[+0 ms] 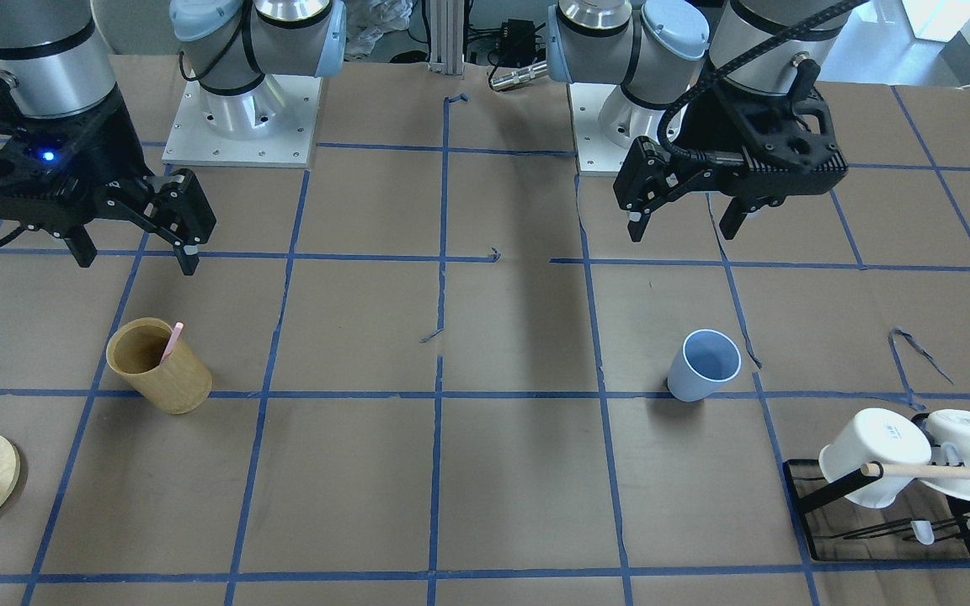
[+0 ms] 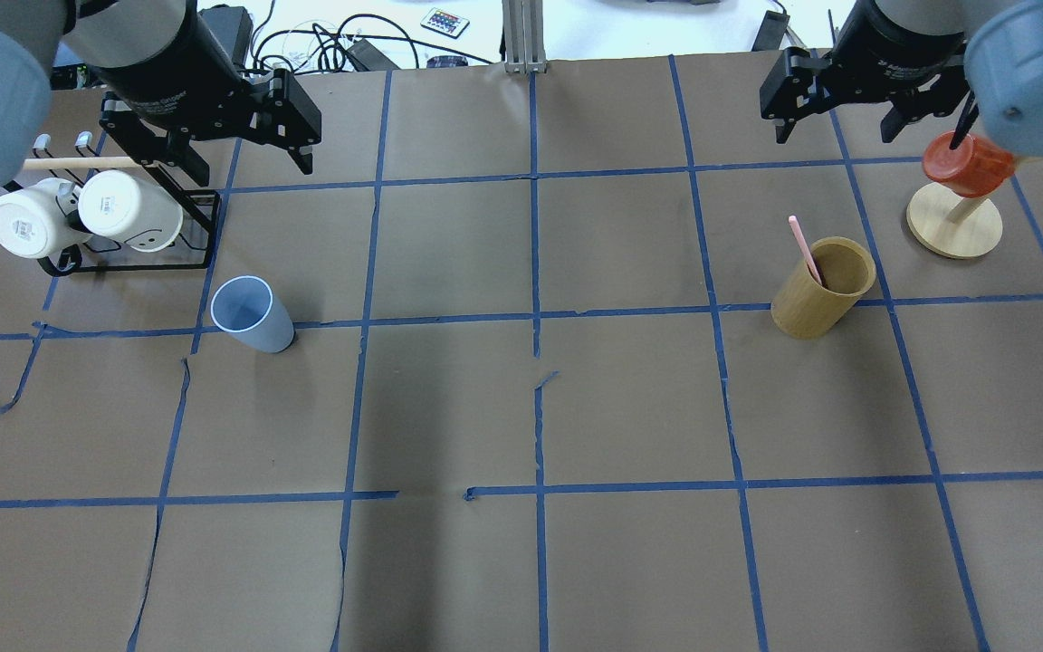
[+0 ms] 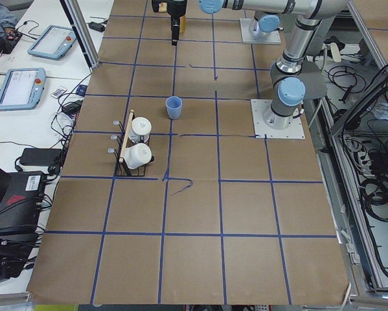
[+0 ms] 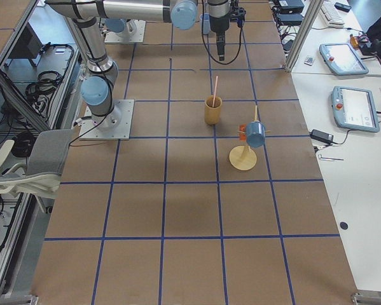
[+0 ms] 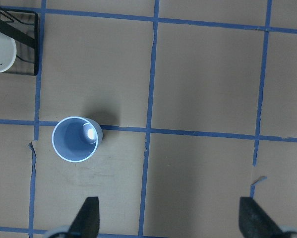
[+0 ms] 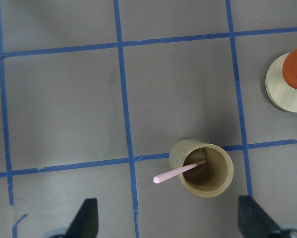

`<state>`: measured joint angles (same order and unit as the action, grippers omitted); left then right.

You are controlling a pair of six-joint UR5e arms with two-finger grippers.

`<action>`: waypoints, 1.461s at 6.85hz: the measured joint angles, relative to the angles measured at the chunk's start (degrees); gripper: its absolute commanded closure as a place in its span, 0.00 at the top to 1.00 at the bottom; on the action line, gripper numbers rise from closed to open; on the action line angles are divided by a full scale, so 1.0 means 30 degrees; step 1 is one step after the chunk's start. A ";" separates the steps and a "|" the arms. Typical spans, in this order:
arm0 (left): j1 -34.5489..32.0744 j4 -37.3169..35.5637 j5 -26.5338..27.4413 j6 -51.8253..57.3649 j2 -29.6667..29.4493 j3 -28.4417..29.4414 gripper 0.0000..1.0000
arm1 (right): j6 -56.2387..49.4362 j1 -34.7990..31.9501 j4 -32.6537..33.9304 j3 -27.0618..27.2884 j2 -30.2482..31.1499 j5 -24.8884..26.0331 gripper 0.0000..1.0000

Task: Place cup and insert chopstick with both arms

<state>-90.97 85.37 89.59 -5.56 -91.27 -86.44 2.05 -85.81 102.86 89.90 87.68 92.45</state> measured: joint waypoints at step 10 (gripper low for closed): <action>0.6530 -0.5980 -0.0029 0.8927 -0.1346 -0.6341 0.95 | 1.0511 0.4073 -0.1983 -0.0017 -0.2424 -0.7891 1.00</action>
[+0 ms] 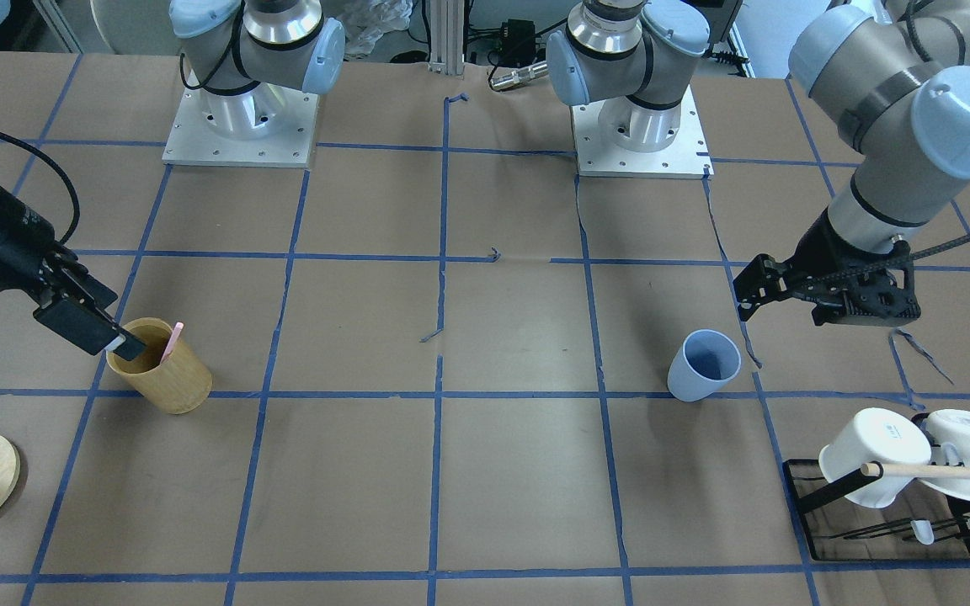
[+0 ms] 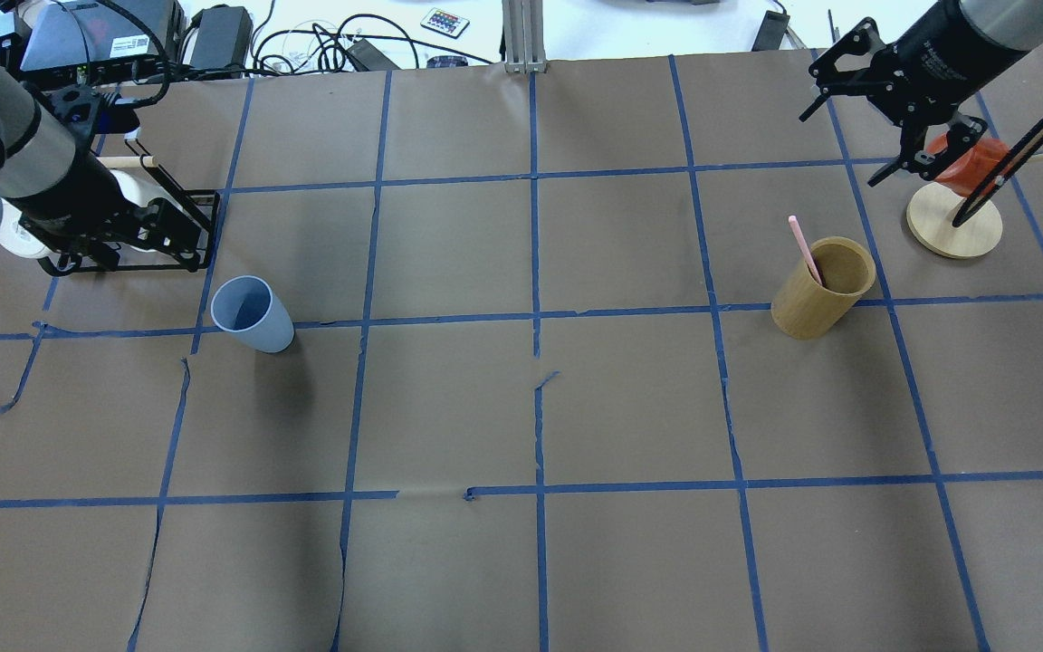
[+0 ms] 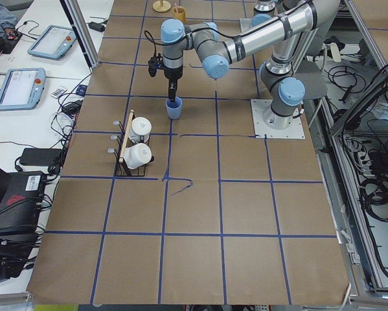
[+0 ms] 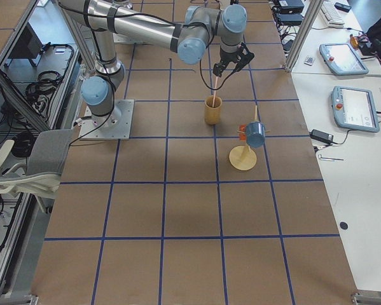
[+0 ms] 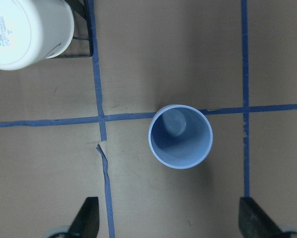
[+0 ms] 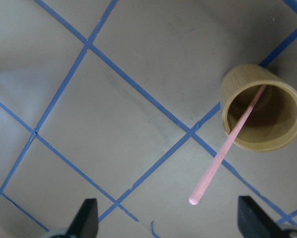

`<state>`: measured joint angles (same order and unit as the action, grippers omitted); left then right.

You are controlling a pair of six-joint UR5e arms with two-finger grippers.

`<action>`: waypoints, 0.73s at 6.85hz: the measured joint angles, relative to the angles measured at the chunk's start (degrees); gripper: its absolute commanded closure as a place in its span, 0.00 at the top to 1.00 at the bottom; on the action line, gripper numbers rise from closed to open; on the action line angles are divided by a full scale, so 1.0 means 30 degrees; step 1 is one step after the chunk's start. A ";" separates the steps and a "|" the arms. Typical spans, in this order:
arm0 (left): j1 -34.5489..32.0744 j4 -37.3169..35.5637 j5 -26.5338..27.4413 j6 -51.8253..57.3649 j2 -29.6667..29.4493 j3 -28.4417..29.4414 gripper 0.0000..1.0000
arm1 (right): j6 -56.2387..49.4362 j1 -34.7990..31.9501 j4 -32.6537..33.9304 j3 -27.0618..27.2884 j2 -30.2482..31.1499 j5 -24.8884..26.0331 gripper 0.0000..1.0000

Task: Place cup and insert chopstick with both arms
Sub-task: 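Lower the left gripper onto the blue cup while the right descends over the chopstick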

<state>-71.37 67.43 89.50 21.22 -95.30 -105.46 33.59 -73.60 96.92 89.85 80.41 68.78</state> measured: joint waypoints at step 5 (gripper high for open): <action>0.0057 -0.0870 -0.0007 -0.0607 -0.2711 -0.1242 0.15 | 0.1716 0.0833 -0.2114 0.0931 -0.1501 -0.1359 0.98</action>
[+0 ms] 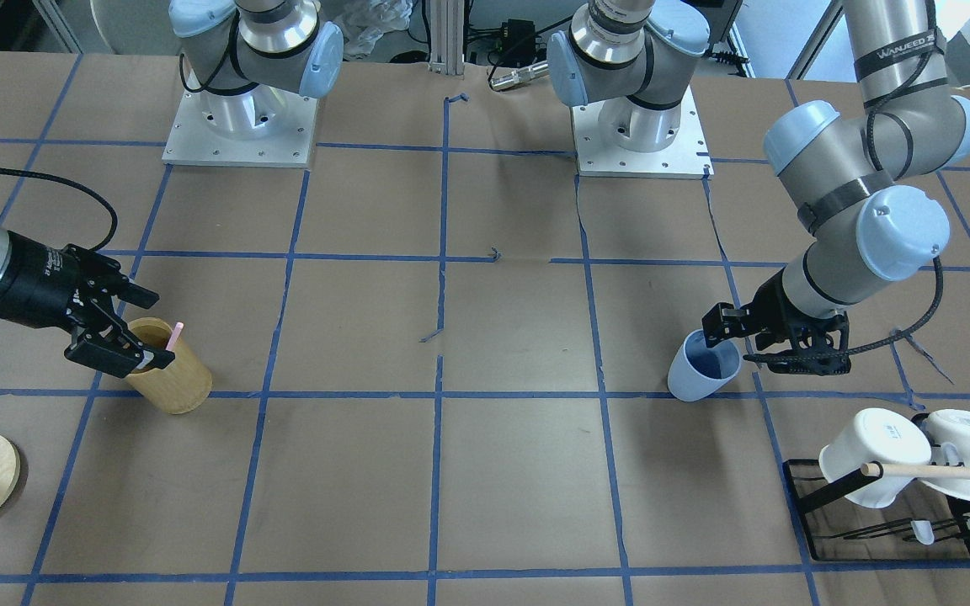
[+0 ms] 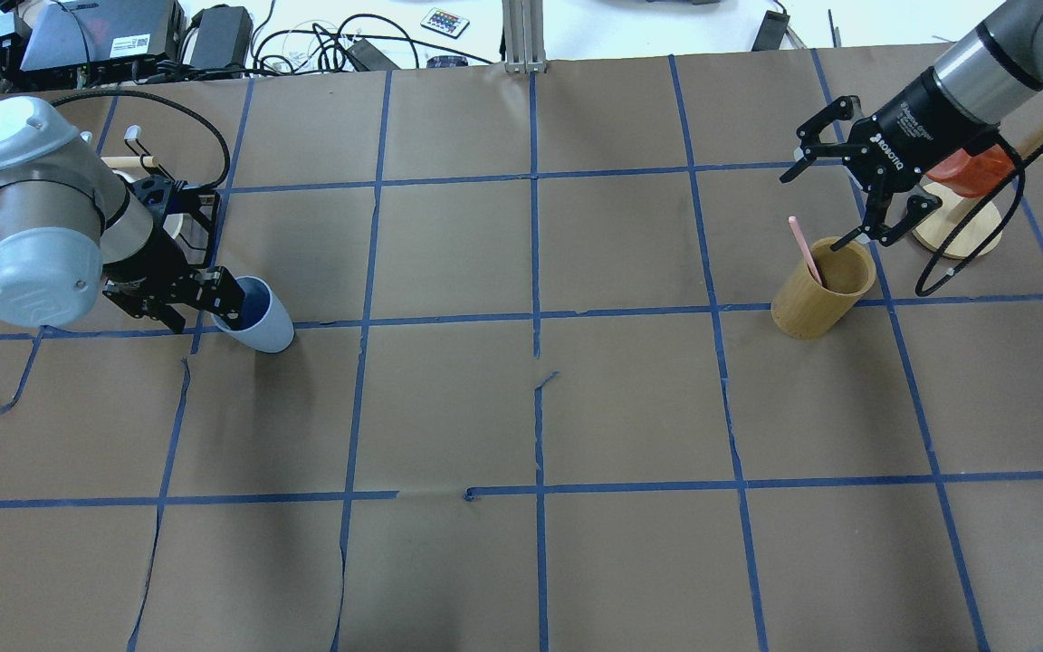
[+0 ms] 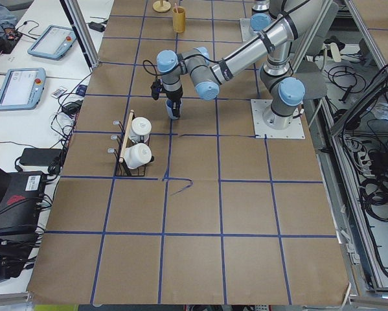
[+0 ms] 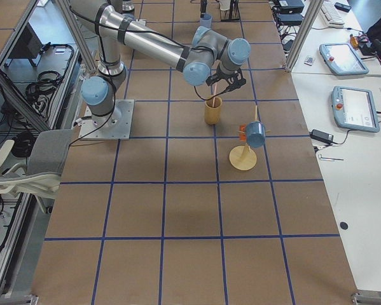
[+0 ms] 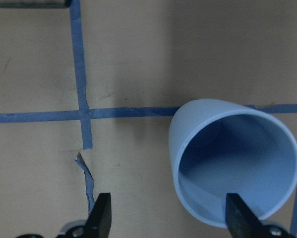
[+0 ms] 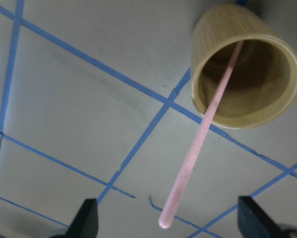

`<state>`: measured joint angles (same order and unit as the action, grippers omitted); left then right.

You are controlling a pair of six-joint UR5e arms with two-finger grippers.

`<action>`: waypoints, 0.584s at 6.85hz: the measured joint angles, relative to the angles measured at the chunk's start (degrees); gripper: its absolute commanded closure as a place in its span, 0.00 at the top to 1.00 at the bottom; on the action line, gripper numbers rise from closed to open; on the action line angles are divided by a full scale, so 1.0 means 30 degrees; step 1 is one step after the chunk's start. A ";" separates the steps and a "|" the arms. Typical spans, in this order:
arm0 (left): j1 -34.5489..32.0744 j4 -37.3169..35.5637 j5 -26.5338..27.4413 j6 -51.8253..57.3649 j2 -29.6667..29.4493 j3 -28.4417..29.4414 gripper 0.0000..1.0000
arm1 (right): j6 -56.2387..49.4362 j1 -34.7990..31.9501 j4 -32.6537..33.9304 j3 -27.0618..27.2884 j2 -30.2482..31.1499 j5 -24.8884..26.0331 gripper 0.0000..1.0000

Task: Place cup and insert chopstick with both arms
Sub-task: 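Lower the left gripper onto the blue cup while the right descends over the chopstick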

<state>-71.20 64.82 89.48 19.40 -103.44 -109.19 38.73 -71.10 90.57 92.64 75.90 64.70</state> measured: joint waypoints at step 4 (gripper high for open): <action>-0.0259 -0.0014 -0.0179 -0.0396 -0.0114 0.0144 0.01 | 0.1126 0.0012 -0.0846 0.0544 -0.0577 -0.0433 0.64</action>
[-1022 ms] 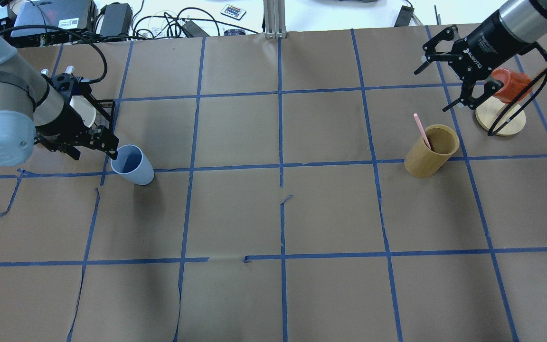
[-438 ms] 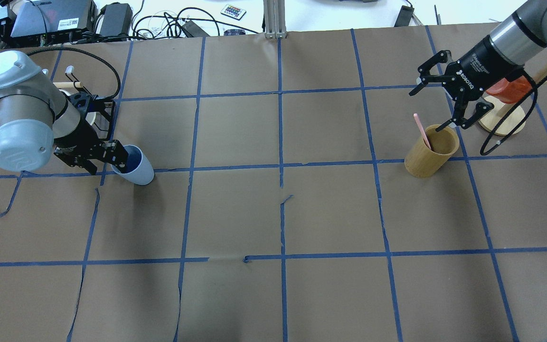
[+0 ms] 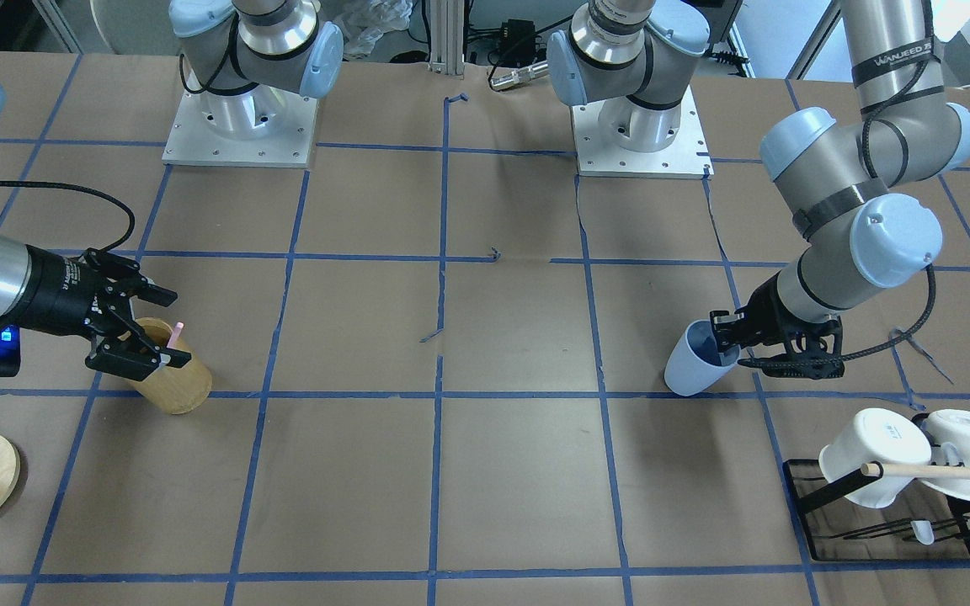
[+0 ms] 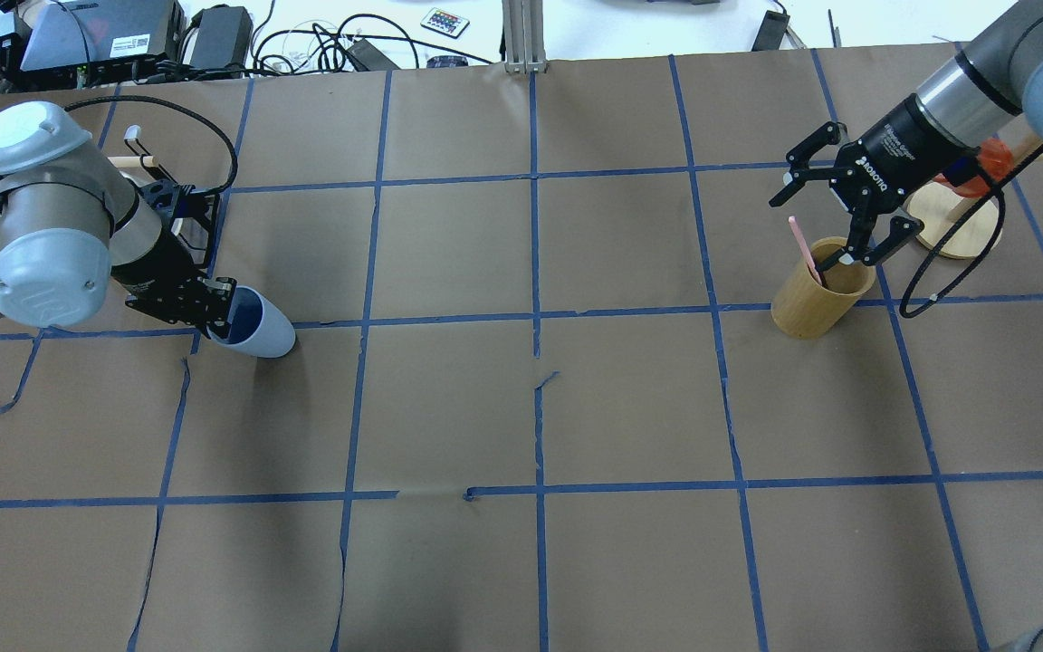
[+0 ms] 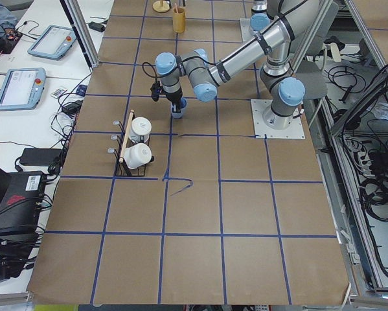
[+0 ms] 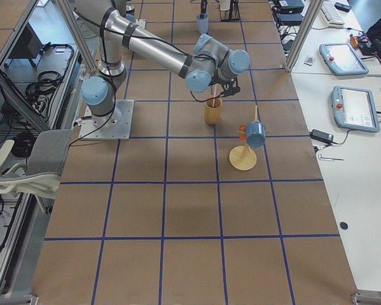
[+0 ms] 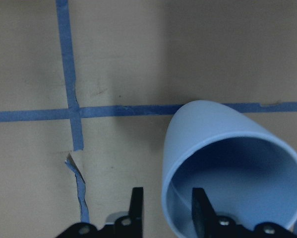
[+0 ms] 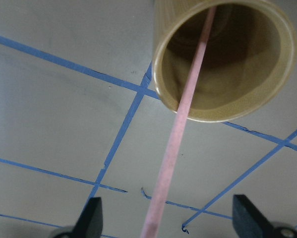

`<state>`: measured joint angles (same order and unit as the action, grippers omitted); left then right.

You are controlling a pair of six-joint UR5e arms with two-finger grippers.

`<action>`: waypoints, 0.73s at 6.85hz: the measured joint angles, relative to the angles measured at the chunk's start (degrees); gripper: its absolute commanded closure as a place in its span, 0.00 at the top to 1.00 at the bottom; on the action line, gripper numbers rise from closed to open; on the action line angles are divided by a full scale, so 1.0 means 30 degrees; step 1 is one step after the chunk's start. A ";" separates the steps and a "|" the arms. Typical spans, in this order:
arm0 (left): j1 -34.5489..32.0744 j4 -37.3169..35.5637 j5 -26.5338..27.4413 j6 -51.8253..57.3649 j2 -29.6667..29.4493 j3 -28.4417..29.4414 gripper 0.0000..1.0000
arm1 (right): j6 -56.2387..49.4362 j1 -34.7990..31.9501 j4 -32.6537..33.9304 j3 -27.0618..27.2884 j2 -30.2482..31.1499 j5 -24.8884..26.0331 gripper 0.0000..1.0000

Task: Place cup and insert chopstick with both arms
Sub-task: 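Lower the left gripper onto the blue cup while the right descends over the chopstick, then carry the blue cup to table center while the right gripper grasps the chopstick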

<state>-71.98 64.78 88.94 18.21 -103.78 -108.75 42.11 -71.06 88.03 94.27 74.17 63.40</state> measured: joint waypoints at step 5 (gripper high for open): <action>-0.6995 0.0909 -0.1504 -1.1569 0.0559 0.1695 0.01 | 0.0336 0.0010 -0.0052 -0.0107 -0.0076 -0.0872 0.00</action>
<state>-92.97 67.50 84.43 -16.50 -102.10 -103.67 43.12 -71.03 87.88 93.95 73.94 60.78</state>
